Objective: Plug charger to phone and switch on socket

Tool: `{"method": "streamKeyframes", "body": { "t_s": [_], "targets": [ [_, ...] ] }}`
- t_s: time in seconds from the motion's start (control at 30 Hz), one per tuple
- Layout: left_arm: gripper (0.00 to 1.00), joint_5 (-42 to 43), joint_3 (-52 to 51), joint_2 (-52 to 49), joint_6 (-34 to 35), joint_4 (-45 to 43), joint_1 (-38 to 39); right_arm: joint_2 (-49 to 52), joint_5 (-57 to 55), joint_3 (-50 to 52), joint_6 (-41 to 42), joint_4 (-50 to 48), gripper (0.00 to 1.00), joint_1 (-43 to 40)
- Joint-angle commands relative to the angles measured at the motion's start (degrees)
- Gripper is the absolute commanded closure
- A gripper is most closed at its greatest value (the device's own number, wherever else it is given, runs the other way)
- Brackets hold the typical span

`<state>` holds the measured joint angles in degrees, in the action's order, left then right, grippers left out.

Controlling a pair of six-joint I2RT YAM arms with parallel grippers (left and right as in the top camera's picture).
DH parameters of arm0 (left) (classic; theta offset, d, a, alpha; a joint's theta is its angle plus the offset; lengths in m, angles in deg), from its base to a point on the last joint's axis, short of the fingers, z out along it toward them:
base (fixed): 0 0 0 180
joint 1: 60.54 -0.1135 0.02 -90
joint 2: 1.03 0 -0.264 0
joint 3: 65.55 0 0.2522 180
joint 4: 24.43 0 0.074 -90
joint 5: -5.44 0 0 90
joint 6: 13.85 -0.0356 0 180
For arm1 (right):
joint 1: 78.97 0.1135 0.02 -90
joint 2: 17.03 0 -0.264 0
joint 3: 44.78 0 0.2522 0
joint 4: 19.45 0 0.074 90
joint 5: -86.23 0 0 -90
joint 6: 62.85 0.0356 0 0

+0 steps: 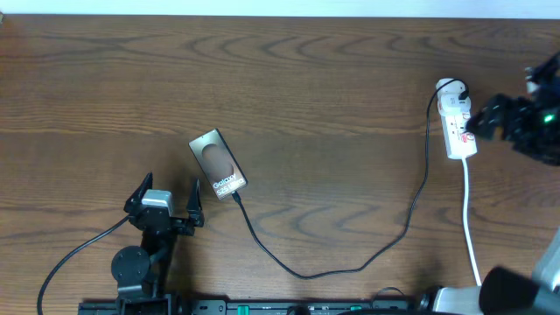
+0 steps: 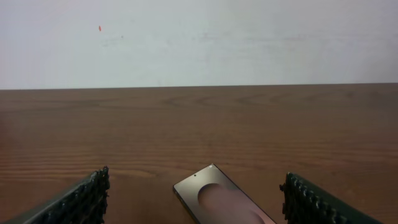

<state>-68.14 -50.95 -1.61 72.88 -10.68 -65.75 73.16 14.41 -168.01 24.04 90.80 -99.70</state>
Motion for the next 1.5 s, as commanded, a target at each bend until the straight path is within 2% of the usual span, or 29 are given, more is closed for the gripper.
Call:
{"method": "streamKeyframes", "body": {
  "t_s": [0.0,0.1,0.23,0.4,0.53,0.73,0.93,1.47],
  "targets": [
    [0.13,1.1,-0.6,0.3,-0.6,2.6,-0.3,-5.6,-2.3,2.8,-2.3,-1.6,0.01,5.4],
    [0.13,1.1,-0.6,0.3,-0.6,2.6,-0.3,-9.7,-5.7,5.1,-4.6,-5.7,0.01,9.6],
    [0.13,1.1,-0.6,0.3,-0.6,2.6,-0.3,-18.1,-6.3,14.1,-6.0,-27.7,0.01,15.7],
    [0.13,1.1,-0.6,0.3,-0.6,2.6,-0.3,-29.8,-5.8,32.0,-6.0,-59.1,0.01,21.2],
    [0.13,1.1,-0.6,0.3,-0.6,2.6,-0.3,-37.4,-5.8,44.5,-6.0,-77.1,0.01,22.6],
    [0.13,1.1,-0.6,0.3,-0.6,2.6,-0.3,-47.8,-5.8,60.5,-8.3,-94.7,0.01,22.7],
    [0.14,1.1,-0.6,0.3,-0.6,2.6,-0.3,-57.2,-5.8,74.0,-10.4,-104.8,0.01,22.6],
    [0.13,1.1,-0.6,0.3,-0.6,2.6,-0.3,-85.4,-5.8,104.9,-14.3,-118.5,0.01,22.7]
  ]
}}
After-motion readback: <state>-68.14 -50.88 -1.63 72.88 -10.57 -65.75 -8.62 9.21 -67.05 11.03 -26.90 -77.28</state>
